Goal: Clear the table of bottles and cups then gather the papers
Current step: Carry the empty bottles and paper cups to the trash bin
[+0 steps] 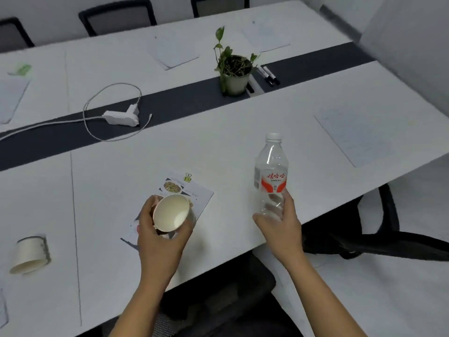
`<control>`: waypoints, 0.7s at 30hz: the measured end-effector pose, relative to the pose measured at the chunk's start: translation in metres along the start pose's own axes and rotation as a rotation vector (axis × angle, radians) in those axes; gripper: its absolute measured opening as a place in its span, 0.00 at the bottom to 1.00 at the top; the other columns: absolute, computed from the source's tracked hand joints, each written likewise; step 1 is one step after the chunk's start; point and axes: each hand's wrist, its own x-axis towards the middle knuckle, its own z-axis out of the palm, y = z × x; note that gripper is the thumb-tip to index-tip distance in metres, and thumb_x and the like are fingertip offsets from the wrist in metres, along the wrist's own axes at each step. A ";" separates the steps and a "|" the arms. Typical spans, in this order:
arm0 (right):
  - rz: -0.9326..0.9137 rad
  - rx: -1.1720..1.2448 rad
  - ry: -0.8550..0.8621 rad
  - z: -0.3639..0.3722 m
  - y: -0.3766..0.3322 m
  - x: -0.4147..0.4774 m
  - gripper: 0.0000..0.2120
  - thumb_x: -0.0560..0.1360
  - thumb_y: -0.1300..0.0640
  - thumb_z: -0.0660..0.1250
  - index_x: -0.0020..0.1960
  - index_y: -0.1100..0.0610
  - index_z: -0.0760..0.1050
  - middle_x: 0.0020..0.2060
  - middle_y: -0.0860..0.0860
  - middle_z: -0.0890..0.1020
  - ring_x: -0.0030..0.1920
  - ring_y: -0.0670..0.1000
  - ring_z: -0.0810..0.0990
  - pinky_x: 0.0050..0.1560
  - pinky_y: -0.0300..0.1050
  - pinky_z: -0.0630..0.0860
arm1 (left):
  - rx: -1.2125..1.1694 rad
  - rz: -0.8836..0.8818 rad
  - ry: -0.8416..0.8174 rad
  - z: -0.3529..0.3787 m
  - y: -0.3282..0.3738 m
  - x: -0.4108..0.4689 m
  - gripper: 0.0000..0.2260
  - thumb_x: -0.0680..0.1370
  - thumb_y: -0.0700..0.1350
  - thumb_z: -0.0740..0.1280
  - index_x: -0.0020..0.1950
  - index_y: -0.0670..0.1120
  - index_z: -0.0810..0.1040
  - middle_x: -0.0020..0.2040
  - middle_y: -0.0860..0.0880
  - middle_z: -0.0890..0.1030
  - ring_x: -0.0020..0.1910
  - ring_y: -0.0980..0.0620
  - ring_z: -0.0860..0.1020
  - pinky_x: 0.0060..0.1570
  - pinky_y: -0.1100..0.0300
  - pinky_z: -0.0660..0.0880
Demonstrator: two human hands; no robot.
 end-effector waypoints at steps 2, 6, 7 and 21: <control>-0.013 0.101 0.109 -0.015 -0.001 -0.034 0.36 0.71 0.63 0.75 0.73 0.44 0.65 0.59 0.42 0.79 0.58 0.42 0.80 0.58 0.44 0.78 | -0.057 0.021 -0.042 -0.007 0.008 -0.014 0.34 0.66 0.50 0.80 0.59 0.73 0.63 0.58 0.67 0.71 0.59 0.54 0.75 0.45 0.73 0.70; -0.059 0.187 0.248 -0.056 0.000 -0.102 0.32 0.72 0.71 0.73 0.70 0.50 0.69 0.55 0.45 0.83 0.55 0.48 0.83 0.53 0.41 0.81 | -0.156 0.014 -0.187 0.007 0.013 -0.045 0.37 0.60 0.59 0.77 0.66 0.62 0.67 0.59 0.68 0.72 0.54 0.58 0.77 0.47 0.63 0.74; -0.056 0.182 0.292 -0.069 0.000 -0.119 0.32 0.71 0.71 0.73 0.70 0.51 0.69 0.54 0.43 0.83 0.55 0.46 0.83 0.51 0.36 0.79 | -0.151 0.011 -0.225 0.014 0.017 -0.054 0.37 0.59 0.62 0.75 0.66 0.61 0.67 0.59 0.66 0.73 0.52 0.56 0.77 0.45 0.62 0.73; 0.082 0.292 0.975 -0.298 0.102 -0.278 0.35 0.69 0.56 0.78 0.71 0.42 0.67 0.57 0.36 0.81 0.55 0.38 0.81 0.49 0.35 0.76 | -0.141 0.272 -0.804 0.209 0.114 -0.238 0.35 0.61 0.60 0.74 0.68 0.61 0.71 0.57 0.66 0.77 0.51 0.63 0.78 0.44 0.67 0.72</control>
